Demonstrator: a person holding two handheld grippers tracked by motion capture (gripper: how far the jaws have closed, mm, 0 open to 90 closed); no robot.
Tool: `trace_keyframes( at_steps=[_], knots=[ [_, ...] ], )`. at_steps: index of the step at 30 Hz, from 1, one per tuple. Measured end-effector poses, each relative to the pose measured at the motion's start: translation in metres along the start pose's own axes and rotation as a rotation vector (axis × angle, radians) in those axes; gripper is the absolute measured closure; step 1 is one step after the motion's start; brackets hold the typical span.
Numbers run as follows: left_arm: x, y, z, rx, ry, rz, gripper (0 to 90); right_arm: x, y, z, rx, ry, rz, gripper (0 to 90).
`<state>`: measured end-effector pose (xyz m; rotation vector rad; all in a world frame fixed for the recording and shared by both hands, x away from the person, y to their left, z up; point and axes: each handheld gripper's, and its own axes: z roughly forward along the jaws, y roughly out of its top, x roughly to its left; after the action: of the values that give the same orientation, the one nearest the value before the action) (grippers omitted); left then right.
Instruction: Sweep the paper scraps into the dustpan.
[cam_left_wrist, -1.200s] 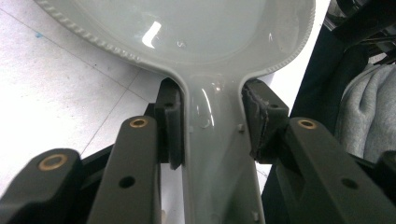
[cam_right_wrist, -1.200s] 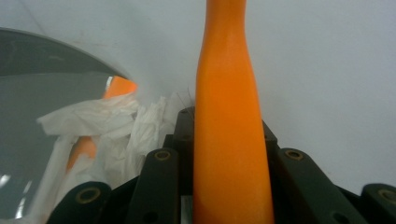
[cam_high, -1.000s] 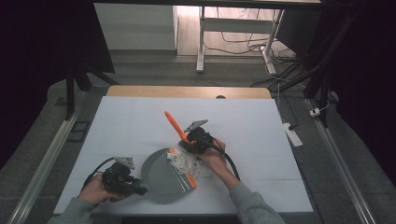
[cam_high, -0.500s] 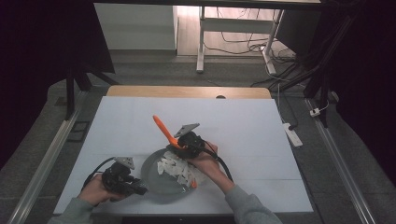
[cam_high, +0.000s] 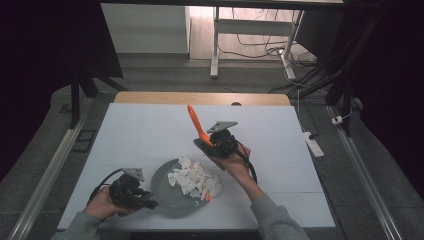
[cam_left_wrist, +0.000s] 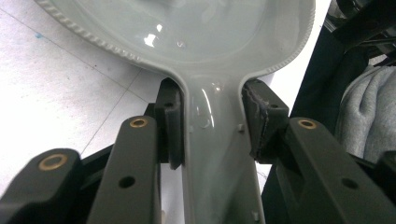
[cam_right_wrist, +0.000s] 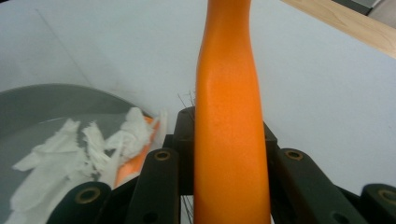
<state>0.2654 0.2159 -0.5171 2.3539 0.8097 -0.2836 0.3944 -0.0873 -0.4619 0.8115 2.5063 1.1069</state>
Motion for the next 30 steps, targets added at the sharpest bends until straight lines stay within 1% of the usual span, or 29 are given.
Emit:
trace_keyframes(
  at_steps=[4,5,8,11,14,18,20,24,28,30],
  knots=[
    [0.0,-0.001,-0.002,-0.004,0.004,-0.006,61.7,-0.009,-0.004,0.003,0.016,-0.016,0.015,71.5],
    [0.0,-0.002,-0.003,-0.004,0.007,-0.008,61.7,-0.011,-0.005,0.003,0.023,-0.019,0.012,71.5],
    [0.001,-0.004,-0.005,-0.008,0.012,-0.022,61.7,-0.012,-0.007,0.008,0.038,-0.024,0.021,71.5],
    [0.001,-0.005,-0.006,-0.008,0.013,-0.032,61.7,-0.011,-0.007,0.014,0.051,-0.022,0.008,71.5],
    [0.001,-0.005,-0.007,-0.008,0.01,-0.039,61.7,-0.008,-0.004,0.027,0.07,-0.012,0.008,71.5],
    [0.001,-0.005,-0.006,-0.005,0.007,-0.042,61.7,-0.004,0.001,0.05,0.124,-0.012,-0.012,71.5],
    [0.002,-0.005,-0.005,-0.004,0.004,-0.04,61.7,-0.001,0.004,0.057,0.139,-0.007,-0.014,71.5],
    [0.002,-0.003,-0.004,-0.003,0.003,-0.042,61.7,0.011,0.007,0.066,0.162,0.005,-0.042,71.5],
    [0.001,-0.003,-0.004,-0.004,0.003,-0.043,61.8,0.026,0.009,0.069,0.179,0.047,-0.078,71.6],
    [0.002,-0.003,-0.004,-0.005,0.003,-0.042,61.7,0.033,0.009,0.068,0.186,0.065,-0.084,71.6]
  ],
)
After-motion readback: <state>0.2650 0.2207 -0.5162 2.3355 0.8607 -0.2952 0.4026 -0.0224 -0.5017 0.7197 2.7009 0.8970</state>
